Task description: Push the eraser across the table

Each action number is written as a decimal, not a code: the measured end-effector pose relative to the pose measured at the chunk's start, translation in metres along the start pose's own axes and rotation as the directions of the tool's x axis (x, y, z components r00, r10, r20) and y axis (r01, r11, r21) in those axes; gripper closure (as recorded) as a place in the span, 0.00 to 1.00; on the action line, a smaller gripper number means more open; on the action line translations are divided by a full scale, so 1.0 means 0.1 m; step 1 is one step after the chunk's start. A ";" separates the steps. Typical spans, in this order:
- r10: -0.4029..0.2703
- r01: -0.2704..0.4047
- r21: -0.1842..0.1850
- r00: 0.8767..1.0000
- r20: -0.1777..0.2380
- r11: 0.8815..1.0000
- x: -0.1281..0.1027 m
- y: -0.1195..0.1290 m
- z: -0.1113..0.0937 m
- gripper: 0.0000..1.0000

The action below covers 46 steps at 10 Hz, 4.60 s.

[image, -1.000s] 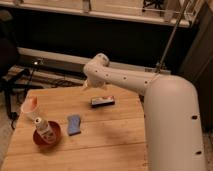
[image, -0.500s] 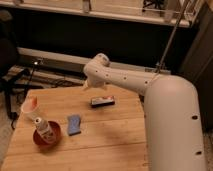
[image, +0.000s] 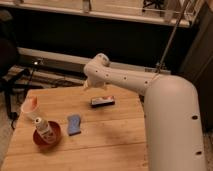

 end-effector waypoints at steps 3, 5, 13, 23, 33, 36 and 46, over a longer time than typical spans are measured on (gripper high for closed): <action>0.000 0.000 0.000 1.000 0.000 1.000 0.00 0.00 0.00 0.20; 0.000 0.000 0.000 1.000 0.000 1.000 0.00 0.00 0.00 0.20; -0.083 0.082 0.022 0.991 0.106 0.996 0.39 0.44 0.37 0.20; -0.194 0.201 0.007 0.937 0.289 0.980 -0.12 0.39 1.01 0.20; -0.107 0.111 0.009 0.931 0.349 0.994 -0.56 0.58 0.87 0.20; -0.097 0.099 0.013 0.922 0.374 0.995 -0.79 0.55 0.83 0.20; 0.004 0.009 -0.026 0.886 0.464 1.000 -1.70 0.52 0.49 0.20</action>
